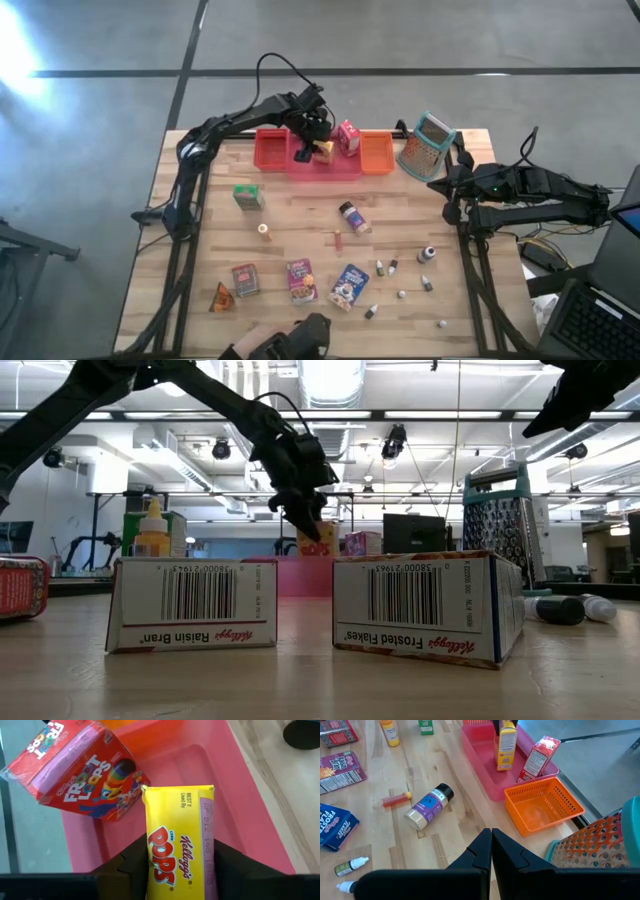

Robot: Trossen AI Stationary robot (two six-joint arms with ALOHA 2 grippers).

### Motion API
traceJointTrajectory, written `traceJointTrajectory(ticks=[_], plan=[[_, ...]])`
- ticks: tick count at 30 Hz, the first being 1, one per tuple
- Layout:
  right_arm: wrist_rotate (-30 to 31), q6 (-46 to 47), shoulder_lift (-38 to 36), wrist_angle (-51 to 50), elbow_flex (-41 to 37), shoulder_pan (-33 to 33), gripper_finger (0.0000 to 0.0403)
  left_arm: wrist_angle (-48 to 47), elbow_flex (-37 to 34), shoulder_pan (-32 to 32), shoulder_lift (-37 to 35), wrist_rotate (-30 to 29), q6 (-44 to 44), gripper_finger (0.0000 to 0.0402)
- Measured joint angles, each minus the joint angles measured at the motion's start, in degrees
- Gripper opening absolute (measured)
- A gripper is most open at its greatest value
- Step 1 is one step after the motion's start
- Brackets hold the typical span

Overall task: Pick & Place Kitchen Items
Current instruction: Put the yellow cereal box into the pink bin

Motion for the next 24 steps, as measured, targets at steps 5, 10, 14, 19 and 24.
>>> traceJointTrajectory(ticks=[5,10,14,19,24], plan=[[0.00,-0.02,0.00,0.01,0.00,0.00,0.0008,0.57,0.00,-0.02,0.00,-0.23,-1.01,0.0206],[-0.01,-0.05,0.00,0.00,0.00,0.00,0.0008,1.79,0.00,-0.02,-0.06,-3.71,-0.95,0.0239],[-0.01,-0.02,0.00,0.01,0.00,0.00,0.0008,2.33,0.25,-0.02,-0.80,-7.58,0.10,0.0253],[-0.01,-0.06,0.00,0.02,0.00,0.00,0.0008,0.13,3.20,-0.04,-1.04,-9.30,-0.17,0.0257],[-0.01,-0.06,0.00,0.02,0.00,0.00,0.0008,-1.98,6.27,-0.16,-1.22,-10.23,-0.51,0.0257]])
